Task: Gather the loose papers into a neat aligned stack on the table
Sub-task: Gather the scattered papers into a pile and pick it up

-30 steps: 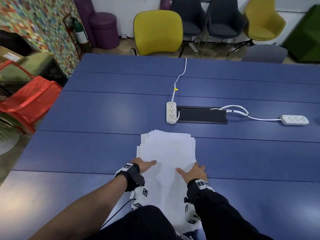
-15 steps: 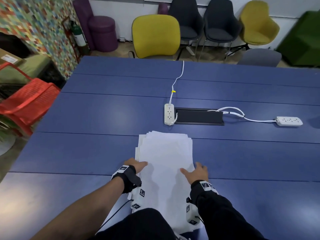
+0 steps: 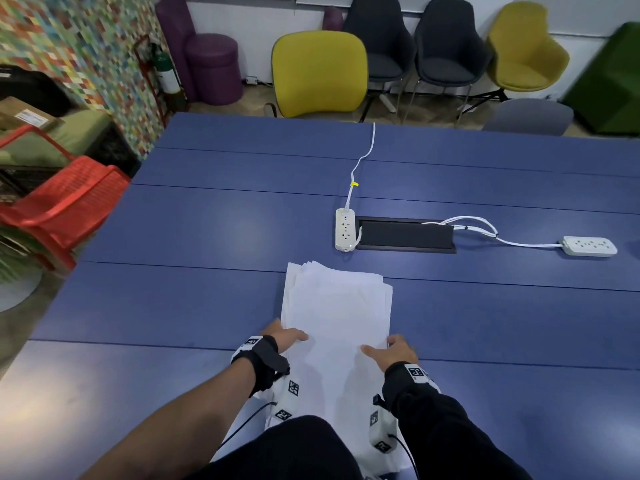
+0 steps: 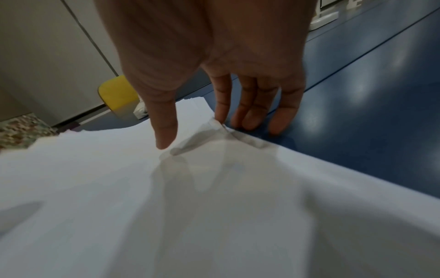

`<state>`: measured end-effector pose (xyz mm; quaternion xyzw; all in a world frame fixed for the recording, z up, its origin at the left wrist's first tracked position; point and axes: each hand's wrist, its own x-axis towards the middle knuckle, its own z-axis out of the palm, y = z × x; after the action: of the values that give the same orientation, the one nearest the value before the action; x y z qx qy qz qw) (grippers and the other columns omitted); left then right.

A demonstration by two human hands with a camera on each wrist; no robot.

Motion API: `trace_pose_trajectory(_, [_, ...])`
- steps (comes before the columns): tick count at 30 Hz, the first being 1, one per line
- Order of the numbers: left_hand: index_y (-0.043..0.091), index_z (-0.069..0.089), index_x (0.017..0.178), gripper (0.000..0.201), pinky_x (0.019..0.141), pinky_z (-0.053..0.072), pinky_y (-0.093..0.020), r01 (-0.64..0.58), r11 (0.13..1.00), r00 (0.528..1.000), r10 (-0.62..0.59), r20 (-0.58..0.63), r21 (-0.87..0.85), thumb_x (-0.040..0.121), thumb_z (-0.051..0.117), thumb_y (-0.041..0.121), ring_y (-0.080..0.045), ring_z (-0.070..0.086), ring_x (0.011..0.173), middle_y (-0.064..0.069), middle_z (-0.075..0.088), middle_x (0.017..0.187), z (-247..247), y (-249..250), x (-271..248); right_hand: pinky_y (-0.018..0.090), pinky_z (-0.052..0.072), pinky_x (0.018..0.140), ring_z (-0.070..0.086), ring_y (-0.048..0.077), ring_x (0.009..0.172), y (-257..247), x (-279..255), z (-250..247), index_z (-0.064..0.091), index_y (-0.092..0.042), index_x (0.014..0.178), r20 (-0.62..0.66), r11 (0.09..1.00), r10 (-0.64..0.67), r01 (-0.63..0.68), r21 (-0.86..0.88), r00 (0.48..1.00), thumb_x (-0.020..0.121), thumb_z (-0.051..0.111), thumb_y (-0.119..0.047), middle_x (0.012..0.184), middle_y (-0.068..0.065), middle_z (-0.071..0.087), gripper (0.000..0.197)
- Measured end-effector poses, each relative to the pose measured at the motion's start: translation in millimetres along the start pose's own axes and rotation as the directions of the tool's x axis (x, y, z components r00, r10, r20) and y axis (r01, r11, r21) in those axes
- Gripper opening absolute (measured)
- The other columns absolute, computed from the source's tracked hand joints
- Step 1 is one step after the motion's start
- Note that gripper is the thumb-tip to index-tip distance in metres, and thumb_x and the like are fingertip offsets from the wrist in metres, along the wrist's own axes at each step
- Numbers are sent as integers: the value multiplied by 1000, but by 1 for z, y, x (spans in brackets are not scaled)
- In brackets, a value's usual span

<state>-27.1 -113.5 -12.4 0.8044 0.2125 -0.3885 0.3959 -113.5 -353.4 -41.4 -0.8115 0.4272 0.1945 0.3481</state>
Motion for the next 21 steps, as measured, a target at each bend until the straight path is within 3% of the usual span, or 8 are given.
trace_pose_trajectory(2, [2,28,142,86,86,38,-30,28,992,1000,-27,6,-121,75,73,29,-30,45,127,-13,40,143,4,-1,2,38,44,99,51,28,114,0,0,0,49,-20,123,2,1000,-10,10,8,1000,62,79,-45,130,9,42,72])
trace_pose_trajectory(4, [3,45,134,80,68,41,-28,54,967,999,-51,19,-250,66,76,31,-25,57,94,-12,53,120,3,0,0,34,44,95,50,24,101,3,4,2,50,-15,122,21,998,-25,23,58,999,67,80,-29,129,10,43,64])
trace_pose_trajectory(6, [6,57,123,74,58,38,-26,71,954,997,-60,48,-293,57,76,35,-18,53,69,-6,57,99,-1,-1,3,31,45,94,51,23,99,6,8,3,53,-13,117,17,995,-40,38,91,999,66,80,-21,126,11,50,58])
trace_pose_trajectory(8, [6,53,126,67,63,40,-28,71,964,997,-58,58,-255,68,74,32,-21,55,77,-7,56,106,-2,0,4,30,46,92,55,24,103,10,9,5,56,-13,113,0,993,-38,38,110,999,66,79,-18,122,12,56,53])
trace_pose_trajectory(11, [2,46,132,73,86,47,-34,-2,991,1000,4,18,-132,69,76,24,-30,56,113,-11,55,131,6,3,6,26,44,82,55,23,96,11,9,8,56,-13,112,-25,990,-43,46,135,999,69,75,-13,120,12,58,47])
trace_pose_trajectory(13, [5,55,125,60,93,49,-34,-99,993,995,98,-32,-57,69,75,13,-28,61,110,-10,63,125,13,5,3,24,43,79,52,21,93,12,11,9,55,-14,113,-8,987,-54,54,148,999,71,72,-12,120,11,58,46])
trace_pose_trajectory(18, [12,61,113,40,82,45,-25,-370,926,929,370,-16,-79,75,72,4,-21,62,96,-1,65,100,5,18,-19,26,43,81,56,21,94,13,12,-10,53,-14,115,4,954,-47,44,295,999,66,79,-12,116,8,60,55])
trace_pose_trajectory(21, [14,65,103,38,80,50,-25,-486,854,867,498,20,-186,68,78,6,-22,67,97,0,70,94,-21,36,-37,27,50,70,58,25,84,-9,-5,-40,48,-8,109,45,764,-165,99,637,985,73,65,15,100,11,59,46])
